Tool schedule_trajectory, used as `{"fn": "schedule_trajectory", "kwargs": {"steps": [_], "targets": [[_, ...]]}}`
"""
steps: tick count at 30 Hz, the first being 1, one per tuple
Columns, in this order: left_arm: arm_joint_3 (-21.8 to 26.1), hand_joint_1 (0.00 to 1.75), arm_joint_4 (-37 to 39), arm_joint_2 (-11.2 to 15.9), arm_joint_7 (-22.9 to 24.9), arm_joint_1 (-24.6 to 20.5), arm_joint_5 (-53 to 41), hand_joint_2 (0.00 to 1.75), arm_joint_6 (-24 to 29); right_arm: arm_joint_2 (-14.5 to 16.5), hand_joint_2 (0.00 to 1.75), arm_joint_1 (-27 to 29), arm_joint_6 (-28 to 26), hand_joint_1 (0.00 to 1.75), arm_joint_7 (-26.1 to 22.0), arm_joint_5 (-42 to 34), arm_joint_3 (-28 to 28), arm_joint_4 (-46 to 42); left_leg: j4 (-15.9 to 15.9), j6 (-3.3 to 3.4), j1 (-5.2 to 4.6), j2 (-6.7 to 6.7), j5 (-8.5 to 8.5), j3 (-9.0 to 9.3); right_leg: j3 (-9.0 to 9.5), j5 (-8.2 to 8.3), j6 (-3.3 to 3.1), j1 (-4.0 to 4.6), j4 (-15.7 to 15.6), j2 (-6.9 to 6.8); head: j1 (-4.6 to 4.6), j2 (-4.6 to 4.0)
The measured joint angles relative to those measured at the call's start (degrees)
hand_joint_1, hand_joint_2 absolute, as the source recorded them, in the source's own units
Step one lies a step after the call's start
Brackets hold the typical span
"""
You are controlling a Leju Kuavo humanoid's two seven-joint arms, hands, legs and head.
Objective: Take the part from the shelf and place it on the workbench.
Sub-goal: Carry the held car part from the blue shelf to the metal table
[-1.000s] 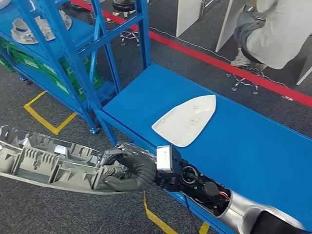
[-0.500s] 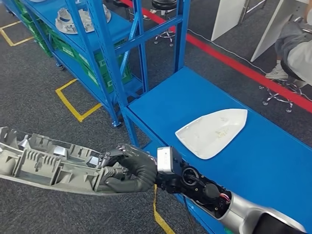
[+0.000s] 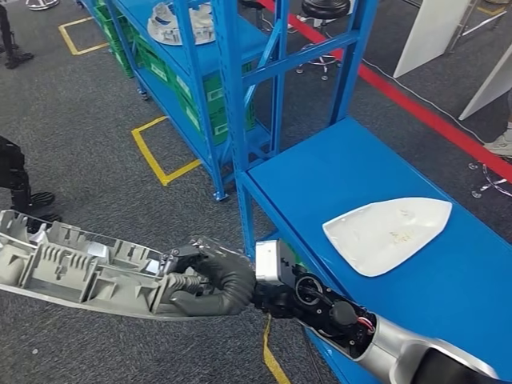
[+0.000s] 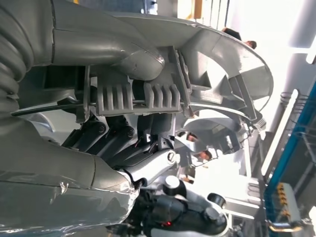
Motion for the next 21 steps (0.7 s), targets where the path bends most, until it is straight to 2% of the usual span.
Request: {"fn": "schedule_trajectory", "kwargs": {"steps": [1, 2, 3, 5, 6, 7, 8, 9, 10, 11, 12, 13, 14, 15, 16, 17, 18, 19, 20, 21], "targets": [[0.0, 0.00, 0.0, 0.0, 0.1, 0.1, 0.0, 1.75, 0.0, 0.0, 1.75, 0.0, 0.0, 1.75, 0.0, 0.0, 0.0, 0.0, -0.3, 0.23, 0.12, -0.54, 0.04, 0.32, 0.05, -0.45, 0.25, -0.08, 0.3, 0.37, 0.09, 0.00], [0.0, 0.00, 0.0, 0.1, 0.1, 0.2, 0.0, 1.75, -0.1, 0.0, 1.75, 0.0, -0.1, 1.75, 0.0, 0.0, 0.0, 0.0, -0.7, 0.50, 0.26, -1.09, 0.06, 0.71, -0.34, -1.41, 0.44, -0.11, 1.5, 1.33, 0.17, 0.00], [0.0, 0.00, 0.0, 0.1, 0.2, 0.3, 0.0, 1.75, -0.1, 0.0, 1.75, 0.1, -0.1, 1.75, 0.0, 0.0, 0.0, 0.0, -1.0, 0.78, 0.42, -1.65, 0.07, 1.12, -1.39, -2.88, 0.58, -0.13, 4.1, 2.67, 0.34, 0.00], [0.0, 0.00, 0.0, 0.1, 0.3, 0.1, 0.2, 1.75, -0.2, 0.0, 1.75, 0.5, -0.1, 1.75, 0.0, 0.1, 0.0, 0.0, -1.1, 1.18, 0.44, -2.93, -0.07, 1.45, -5.22, -6.24, 0.66, -0.18, 12.0, 4.97, 0.58, 0.00], [0.0, 0.00, 0.0, 0.1, 0.3, 0.0, 0.3, 1.75, -0.2, -0.1, 1.75, 0.7, 0.0, 1.75, 0.0, 0.1, 0.0, 0.1, -1.0, 1.28, 0.44, -3.73, -0.11, 1.54, -7.09, -7.12, 0.73, -0.24, 15.4, 5.40, 0.68, 0.00], [0.0, 0.00, 0.0, 0.1, 0.3, 0.0, 0.5, 1.75, -0.3, -0.1, 1.75, 0.9, 0.0, 1.75, 0.0, 0.1, 0.0, 0.1, -1.0, 1.28, 0.46, -4.58, -0.16, 1.64, -8.24, -6.94, 0.81, -0.32, 17.0, 5.59, 0.70, 0.00], [0.0, 0.00, 0.0, 0.1, 0.3, 0.0, 0.5, 1.75, -0.3, -0.1, 1.75, 0.9, 0.1, 1.75, 0.0, 0.1, 0.0, 0.2, -0.9, 1.23, 0.54, -5.47, -0.25, 1.77, -8.31, -5.60, 0.88, -0.44, 16.3, 5.73, 0.73, 0.00], [0.0, 0.00, 0.0, 0.0, 0.3, 0.0, 0.6, 1.75, -0.3, -0.1, 1.75, 1.0, 0.3, 1.75, 0.1, 0.1, 0.0, 0.2, -0.8, 1.07, 0.65, -6.35, -0.38, 1.93, -7.31, -3.27, 0.97, -0.62, 13.4, 6.13, 0.77, 0.00], [0.0, 0.00, 0.0, 0.0, 0.3, 0.1, 0.7, 1.75, -0.3, -0.1, 1.75, 1.0, 0.4, 1.75, 0.1, 0.1, 0.1, 0.2, -0.5, 0.84, 0.80, -7.19, -0.59, 2.04, -5.81, -0.92, 1.07, -0.89, 9.5, 7.21, 0.82, 0.00], [0.0, 0.00, 0.0, 0.0, 0.3, 0.1, 0.8, 1.75, -0.3, -0.1, 1.75, 0.9, 0.5, 1.75, 0.1, 0.1, 0.1, 0.3, -0.1, 0.56, 0.84, -8.01, -0.80, 1.98, -4.33, 0.76, 1.19, -1.14, 5.9, 8.67, 0.86, 0.00], [0.0, 0.00, 0.0, 0.0, 0.3, 0.0, 0.9, 1.75, -0.2, -0.1, 1.75, 0.9, 0.7, 1.75, 0.1, 0.1, 0.1, 0.3, 0.2, 0.28, 0.88, -8.77, -0.95, 1.71, -3.10, 1.55, 1.18, -1.35, 3.3, 9.98, 0.87, 0.00], [0.0, 0.00, 0.0, 0.0, 0.3, 0.0, 1.0, 1.75, -0.2, -0.1, 1.75, 0.9, 0.7, 1.75, 0.1, 0.1, 0.2, 0.4, 0.5, -0.04, 0.98, -9.46, -0.95, 1.32, -2.52, 1.57, 1.05, -1.40, 2.1, 10.82, 0.85, 0.00], [0.0, 0.00, 0.0, 0.1, 0.4, 0.0, 1.1, 1.75, -0.1, 0.0, 1.75, 0.9, 0.8, 1.75, 0.1, 0.1, 0.3, 0.4, 0.6, -0.41, 1.07, -10.14, -0.80, 0.92, -2.28, 1.35, 0.77, -1.27, 1.8, 10.85, 0.81, 0.00], [0.0, 0.00, 0.0, 0.2, 0.5, 0.1, 1.2, 1.75, 0.0, 0.0, 1.75, 0.9, 0.9, 1.75, 0.1, 0.1, 0.4, 0.5, 0.6, -0.76, 1.23, -10.88, -0.59, 0.63, -2.10, 1.36, 0.36, -1.21, 1.6, 10.25, 0.78, 0.00], [0.0, 0.00, 0.0, 0.2, 0.6, 0.3, 1.4, 1.75, 0.1, 0.0, 1.75, 0.8, 1.0, 1.75, 0.1, 0.0, 0.5, 0.5, 0.7, -1.07, 1.30, -10.77, -0.59, 0.43, -2.02, 1.51, -0.01, -1.17, 1.4, 9.52, 0.73, 0.00], [0.0, 0.00, 0.0, 0.2, 0.6, 0.4, 1.5, 1.75, 0.1, 0.0, 1.75, 0.7, 1.0, 1.75, 0.1, 0.0, 0.5, 0.5, 1.6, -1.34, 1.23, -9.65, -1.12, -0.07, -1.84, 1.66, -0.37, -1.19, 1.1, 8.78, 0.47, 0.00], [0.0, 0.00, 0.0, 0.2, 0.7, 0.4, 1.6, 1.75, 0.2, 0.1, 1.75, 0.6, 1.1, 1.75, 0.1, 0.0, 0.6, 0.6, 3.7, -1.55, 1.14, -7.97, -2.26, -1.14, -1.69, 1.79, -0.62, -1.22, 0.8, 7.97, 0.17, 0.00], [0.0, 0.00, 0.0, 0.1, 0.8, 0.4, 1.6, 1.75, 0.2, 0.2, 1.75, 0.5, 1.2, 1.75, 0.1, -0.1, 0.6, 0.6, 7.0, -1.75, 1.12, -5.84, -3.89, -2.83, -1.61, 1.83, -0.81, -1.13, 0.7, 7.16, -0.13, 0.00], [0.0, 0.00, 0.0, 0.1, 0.8, 0.3, 1.7, 1.75, 0.3, 0.2, 1.75, 0.5, 1.3, 1.75, 0.0, -0.2, 0.6, 0.7, 11.1, -1.95, 1.14, -4.29, -5.65, -5.03, -1.62, 1.81, -0.96, -0.98, 0.6, 6.31, -0.37, 0.00], [0.0, 0.00, 0.0, 0.1, 0.8, 0.2, 1.8, 1.75, 0.3, 0.2, 1.75, 0.5, 1.5, 1.75, 0.0, -0.2, 0.7, 0.8, 14.9, -2.07, 1.22, -3.57, -6.93, -7.09, -1.65, 1.74, -1.07, -0.82, 0.6, 5.40, -0.41, 0.00]]}}
